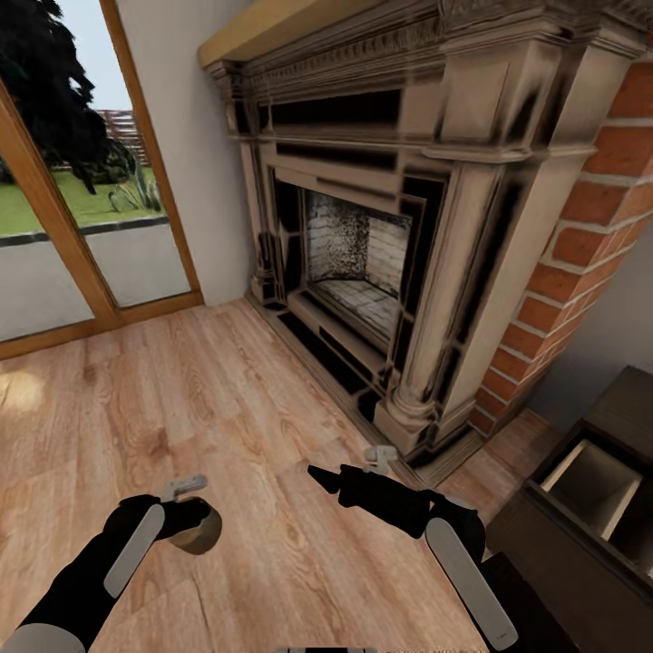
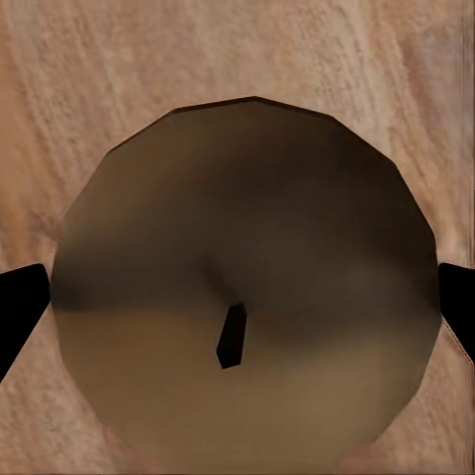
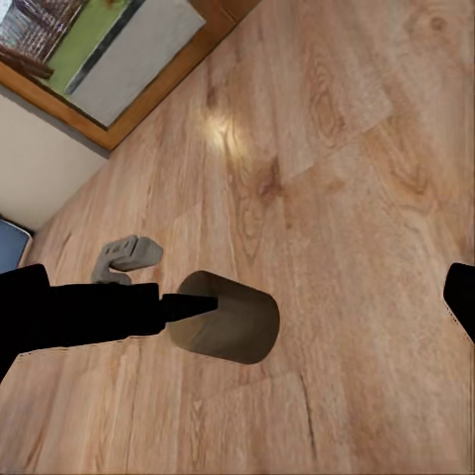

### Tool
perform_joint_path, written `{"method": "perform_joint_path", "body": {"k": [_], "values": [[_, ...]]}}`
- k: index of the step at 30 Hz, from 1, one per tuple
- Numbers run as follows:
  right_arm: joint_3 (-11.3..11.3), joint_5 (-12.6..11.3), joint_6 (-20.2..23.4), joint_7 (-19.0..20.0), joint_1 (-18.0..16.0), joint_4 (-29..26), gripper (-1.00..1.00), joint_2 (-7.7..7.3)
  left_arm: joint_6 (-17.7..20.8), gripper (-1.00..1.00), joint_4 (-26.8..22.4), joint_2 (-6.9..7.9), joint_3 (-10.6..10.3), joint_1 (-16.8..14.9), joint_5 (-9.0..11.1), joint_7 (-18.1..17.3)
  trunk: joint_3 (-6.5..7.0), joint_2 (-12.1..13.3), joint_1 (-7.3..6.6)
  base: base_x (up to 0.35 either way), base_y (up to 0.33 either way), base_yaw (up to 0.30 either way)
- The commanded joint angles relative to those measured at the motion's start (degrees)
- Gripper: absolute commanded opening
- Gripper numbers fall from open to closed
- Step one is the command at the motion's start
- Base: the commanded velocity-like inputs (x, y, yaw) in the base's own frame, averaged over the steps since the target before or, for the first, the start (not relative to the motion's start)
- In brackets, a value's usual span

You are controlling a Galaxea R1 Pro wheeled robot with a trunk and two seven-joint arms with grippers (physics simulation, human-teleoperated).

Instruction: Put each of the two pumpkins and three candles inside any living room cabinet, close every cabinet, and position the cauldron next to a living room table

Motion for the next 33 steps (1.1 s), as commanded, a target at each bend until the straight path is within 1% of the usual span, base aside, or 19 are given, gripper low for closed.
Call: {"method": "perform_joint_path", "body": {"k": [1,6,15,23,25,28,30,32,33], "values": [[0.0,0.0,0.2,0.1,-0.1,0.0,1.0,-0.02,0.1,-1.0,-0.1,0.08,-0.2,0.0,0.6,0.6,-0.05,0.0,-0.01,0.0,0.0,-0.28],[0.0,-0.1,0.2,0.1,-0.1,0.0,1.0,-0.07,0.1,-1.0,-0.1,0.08,-0.1,0.0,0.6,0.6,-0.05,0.0,-0.01,-0.085,0.015,-0.28],[0.0,-0.1,0.2,0.1,-0.1,0.0,1.0,-0.08,0.1,-1.0,-0.1,0.09,0.0,0.0,0.6,0.6,-0.05,0.0,-0.01,-0.201,0.092,-0.279],[0.0,-0.1,0.2,0.1,-0.1,0.0,1.0,-0.08,0.1,-1.0,-0.1,0.03,0.1,0.0,0.6,0.6,-0.05,0.0,-0.01,-0.023,0.011,-0.058],[0.0,-0.1,0.2,0.1,-0.1,0.1,1.0,-0.08,0.1,-1.0,-0.1,-0.03,0.7,0.0,0.7,0.6,-0.05,0.0,-0.01,-0.001,0.001,-0.041],[0.0,-0.1,0.2,0.1,-0.1,0.1,1.0,-0.03,0.1,-1.0,-0.2,-0.16,2.9,0.0,0.6,0.7,-0.05,0.0,-0.01,0.0,0.0,-0.059],[0.0,-0.1,0.2,0.1,-0.1,0.1,1.0,-0.05,0.3,-1.0,-0.4,-0.27,3.9,0.0,0.6,0.7,-0.05,0.0,-0.01,0.0,0.0,-0.042],[0.0,-0.1,0.2,0.1,-0.1,0.1,1.0,-0.07,1.4,-1.0,-0.5,-0.36,4.4,0.0,0.5,0.7,0.13,0.4,-0.23,0.0,0.0,-0.017],[0.0,-0.1,0.2,0.1,-0.1,0.1,1.0,-0.05,2.8,-1.0,-0.7,-0.4,4.5,0.0,0.5,0.7,0.31,0.8,-0.45,0.0,0.0,-0.007]]}}
